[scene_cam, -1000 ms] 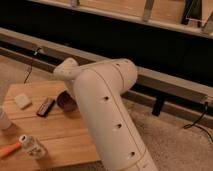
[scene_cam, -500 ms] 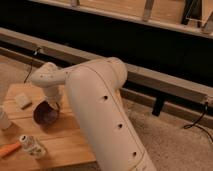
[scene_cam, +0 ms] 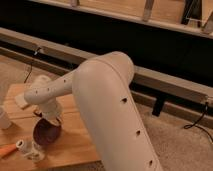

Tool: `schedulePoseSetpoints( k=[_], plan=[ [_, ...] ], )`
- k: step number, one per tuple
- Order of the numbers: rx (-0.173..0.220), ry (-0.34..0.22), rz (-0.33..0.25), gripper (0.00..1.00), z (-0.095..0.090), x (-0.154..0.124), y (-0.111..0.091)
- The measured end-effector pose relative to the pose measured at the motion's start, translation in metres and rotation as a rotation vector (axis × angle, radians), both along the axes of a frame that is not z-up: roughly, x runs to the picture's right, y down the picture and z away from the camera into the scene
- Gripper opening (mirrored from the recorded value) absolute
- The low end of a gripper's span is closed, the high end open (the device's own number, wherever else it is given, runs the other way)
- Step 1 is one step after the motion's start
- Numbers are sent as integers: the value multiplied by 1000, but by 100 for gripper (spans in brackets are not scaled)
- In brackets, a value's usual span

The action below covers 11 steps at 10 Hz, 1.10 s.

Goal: Drag the ceramic bowl in a circle

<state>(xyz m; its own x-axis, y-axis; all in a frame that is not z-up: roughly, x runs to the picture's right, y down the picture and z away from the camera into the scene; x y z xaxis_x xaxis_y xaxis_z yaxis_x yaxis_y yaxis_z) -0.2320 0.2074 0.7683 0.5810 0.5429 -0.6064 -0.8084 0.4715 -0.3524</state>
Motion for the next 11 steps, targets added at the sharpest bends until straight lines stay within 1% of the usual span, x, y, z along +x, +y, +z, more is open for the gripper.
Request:
schedulePoseSetpoints(
  k=[1,2,3,4,5,6,7,8,9,10,11],
  plan=[
    [-14,12,-8,17,-5,9,12],
    [-29,27,-17,17,-15,20,26],
    [-32,35,-18,17,-22,27,31],
    [-34,52,-19,17,-31,40,37],
    [-29,68,-17,17,-38,52,39],
    [-19,108,-5,17,-54,79,43],
    [-15,151,9,17,-65,104,48],
    [-16,186,24,17,-71,124,53],
    [-21,241,62,17,-77,152,62],
    [-25,280,93,17,-78,172,68],
    [-29,327,139,17,-76,194,75]
  ],
)
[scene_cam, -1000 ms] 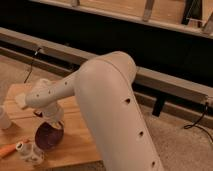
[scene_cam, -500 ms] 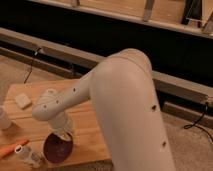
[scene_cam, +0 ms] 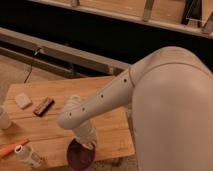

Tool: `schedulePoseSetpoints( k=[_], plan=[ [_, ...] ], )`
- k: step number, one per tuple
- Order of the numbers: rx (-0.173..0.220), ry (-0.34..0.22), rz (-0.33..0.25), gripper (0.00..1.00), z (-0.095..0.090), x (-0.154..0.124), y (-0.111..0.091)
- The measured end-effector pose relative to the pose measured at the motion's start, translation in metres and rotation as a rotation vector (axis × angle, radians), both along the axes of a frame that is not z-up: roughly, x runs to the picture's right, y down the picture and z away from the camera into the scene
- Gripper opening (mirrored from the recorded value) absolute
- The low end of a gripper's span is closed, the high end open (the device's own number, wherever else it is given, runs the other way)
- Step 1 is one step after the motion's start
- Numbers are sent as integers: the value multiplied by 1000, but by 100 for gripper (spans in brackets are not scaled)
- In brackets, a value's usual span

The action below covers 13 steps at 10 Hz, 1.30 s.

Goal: Drag the ceramic bowl in a circle

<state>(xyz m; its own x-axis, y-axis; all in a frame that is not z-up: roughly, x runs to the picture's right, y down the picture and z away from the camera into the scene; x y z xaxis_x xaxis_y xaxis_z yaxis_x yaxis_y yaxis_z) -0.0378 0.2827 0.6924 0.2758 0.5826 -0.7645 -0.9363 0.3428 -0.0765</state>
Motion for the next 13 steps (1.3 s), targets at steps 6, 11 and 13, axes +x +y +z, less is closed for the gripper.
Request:
schedulePoseSetpoints(
  k=[6,11,13],
  plan=[
    [130,234,290,17,55,119,-35],
    [227,210,370,17,107,95,-102],
    [218,229,377,17,122,93,-103]
  ],
)
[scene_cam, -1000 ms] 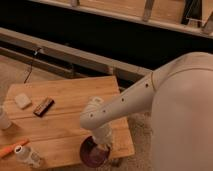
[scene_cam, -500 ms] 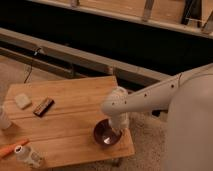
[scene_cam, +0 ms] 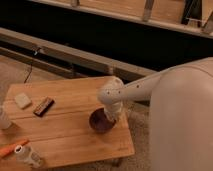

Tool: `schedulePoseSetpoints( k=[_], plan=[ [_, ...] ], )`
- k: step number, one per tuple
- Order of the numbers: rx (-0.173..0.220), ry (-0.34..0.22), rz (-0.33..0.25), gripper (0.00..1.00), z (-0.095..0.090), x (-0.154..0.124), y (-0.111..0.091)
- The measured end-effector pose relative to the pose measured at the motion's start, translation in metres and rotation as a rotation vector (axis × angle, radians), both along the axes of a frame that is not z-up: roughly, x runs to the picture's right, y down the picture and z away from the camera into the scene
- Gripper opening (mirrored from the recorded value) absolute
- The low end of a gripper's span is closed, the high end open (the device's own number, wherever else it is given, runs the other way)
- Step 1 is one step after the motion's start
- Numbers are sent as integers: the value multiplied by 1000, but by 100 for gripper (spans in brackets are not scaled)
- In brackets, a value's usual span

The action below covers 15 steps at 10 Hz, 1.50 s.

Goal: Drag the ceramic bowl in a circle

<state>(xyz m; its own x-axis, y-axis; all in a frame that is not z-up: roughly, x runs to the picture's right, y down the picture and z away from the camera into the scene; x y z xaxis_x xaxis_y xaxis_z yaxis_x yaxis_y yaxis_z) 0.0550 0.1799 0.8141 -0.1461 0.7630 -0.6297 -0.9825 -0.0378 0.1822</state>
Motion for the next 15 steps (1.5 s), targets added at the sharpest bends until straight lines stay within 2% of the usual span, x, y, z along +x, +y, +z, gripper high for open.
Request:
schedulePoseSetpoints(
  k=[3,6,8,9,11,15],
  plan=[
    [5,32,8,17,20,2,-16],
    [32,63,5,17,31,2,-52],
    [51,71,-7,17,39,-9,-79],
    [55,73,-9,17,42,-14,-86],
    [52,70,-14,17,51,-24,-92],
    [41,7,-45,17,68,-76,-100]
  ],
)
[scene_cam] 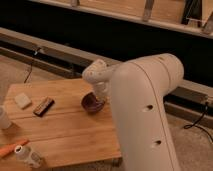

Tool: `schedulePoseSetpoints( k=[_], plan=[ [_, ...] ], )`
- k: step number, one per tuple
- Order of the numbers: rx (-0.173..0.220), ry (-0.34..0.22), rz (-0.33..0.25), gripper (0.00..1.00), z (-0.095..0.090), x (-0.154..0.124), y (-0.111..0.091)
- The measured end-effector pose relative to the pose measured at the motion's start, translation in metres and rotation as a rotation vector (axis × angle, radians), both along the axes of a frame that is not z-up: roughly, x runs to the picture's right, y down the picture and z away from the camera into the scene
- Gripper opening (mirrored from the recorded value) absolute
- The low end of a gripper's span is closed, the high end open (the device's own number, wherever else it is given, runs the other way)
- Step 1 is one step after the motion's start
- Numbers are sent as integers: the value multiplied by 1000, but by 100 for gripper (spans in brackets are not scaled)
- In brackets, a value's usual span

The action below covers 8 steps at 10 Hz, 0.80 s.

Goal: Drag the ceramic bowl in a circle

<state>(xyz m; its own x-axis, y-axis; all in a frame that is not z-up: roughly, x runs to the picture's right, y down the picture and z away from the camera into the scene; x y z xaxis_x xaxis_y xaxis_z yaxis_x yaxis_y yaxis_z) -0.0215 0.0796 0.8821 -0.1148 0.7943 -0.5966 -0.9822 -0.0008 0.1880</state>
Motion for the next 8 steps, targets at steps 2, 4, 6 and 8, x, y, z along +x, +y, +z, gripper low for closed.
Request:
schedulePoseSetpoints(
  k=[2,4,6,8],
  plan=[
    [-8,-42,-25,17,6,-34,-3],
    [-20,-84,-66,17,9,-68,-1],
    [-37,-134,-141,17,8,-106,6],
    [-52,-199,-224,17,0,-145,20]
  ],
)
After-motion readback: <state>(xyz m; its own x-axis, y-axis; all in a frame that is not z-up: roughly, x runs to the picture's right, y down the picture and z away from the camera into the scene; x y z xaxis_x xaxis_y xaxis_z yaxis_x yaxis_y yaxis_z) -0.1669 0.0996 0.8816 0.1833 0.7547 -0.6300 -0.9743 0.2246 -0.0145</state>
